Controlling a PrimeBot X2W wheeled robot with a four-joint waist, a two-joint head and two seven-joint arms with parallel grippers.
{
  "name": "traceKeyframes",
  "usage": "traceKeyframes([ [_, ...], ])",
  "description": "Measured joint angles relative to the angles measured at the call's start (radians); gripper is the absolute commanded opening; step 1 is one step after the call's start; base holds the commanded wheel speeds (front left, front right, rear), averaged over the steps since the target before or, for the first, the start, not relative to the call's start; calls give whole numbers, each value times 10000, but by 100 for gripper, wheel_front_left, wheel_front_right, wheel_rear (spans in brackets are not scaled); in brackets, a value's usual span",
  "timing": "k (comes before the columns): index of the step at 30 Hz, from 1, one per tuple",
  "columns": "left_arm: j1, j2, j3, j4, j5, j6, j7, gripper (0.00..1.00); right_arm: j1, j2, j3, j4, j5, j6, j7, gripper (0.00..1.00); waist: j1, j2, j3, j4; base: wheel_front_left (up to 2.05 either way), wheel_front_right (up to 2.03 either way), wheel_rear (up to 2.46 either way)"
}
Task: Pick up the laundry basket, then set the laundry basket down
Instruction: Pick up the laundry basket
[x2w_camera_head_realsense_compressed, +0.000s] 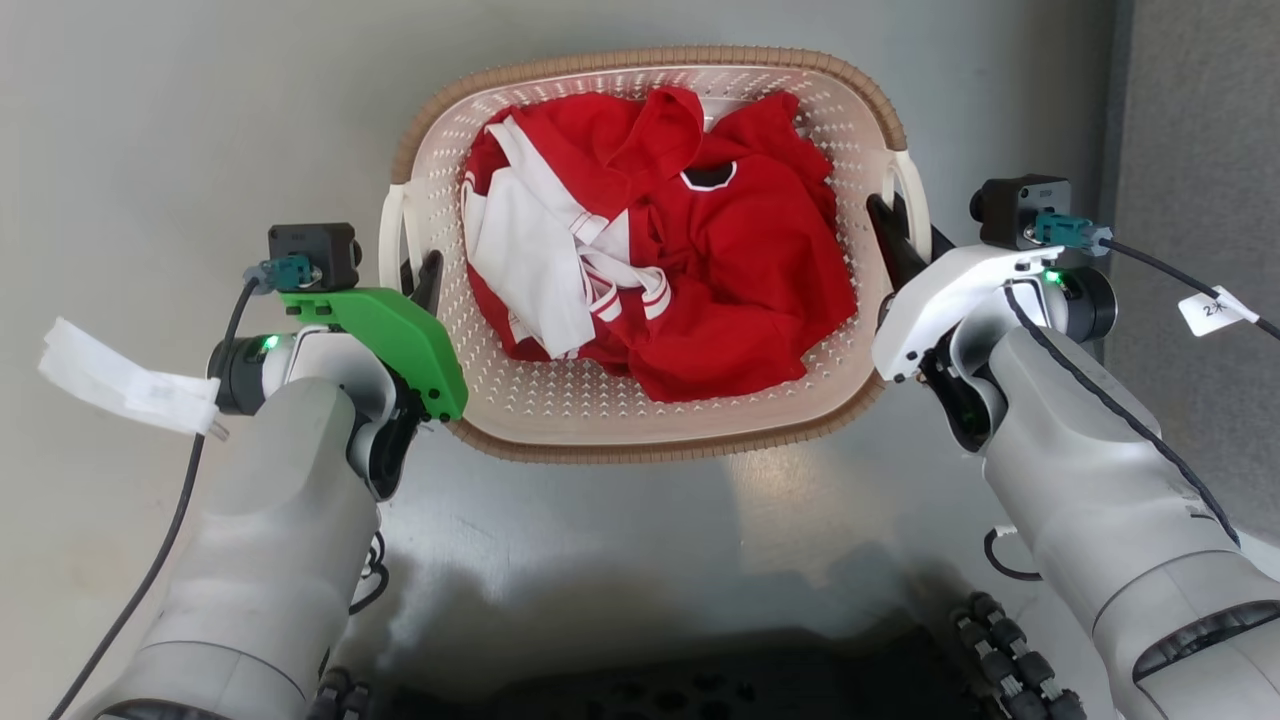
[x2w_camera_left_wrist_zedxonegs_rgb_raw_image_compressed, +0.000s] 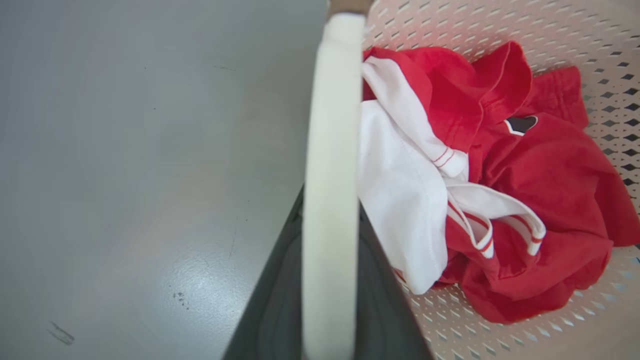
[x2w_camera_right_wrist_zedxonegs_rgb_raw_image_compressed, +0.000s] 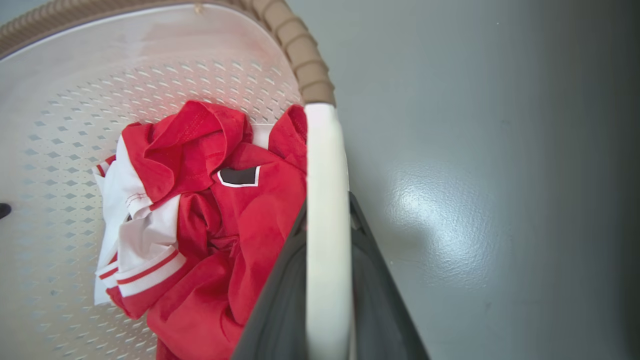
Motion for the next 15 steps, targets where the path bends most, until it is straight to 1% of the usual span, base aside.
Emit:
traceKeyframes([
  [7,57,-8,-272,322,-328,0,-65,0,75,40,194,198,376,0,0,0,0,0,-661,-32,0,0,0],
  [15,409,-35,-692,621,-844,-2,456,0,409,111,512,671,738,4,2,0,0,0,-1633,-76,0,0,0],
])
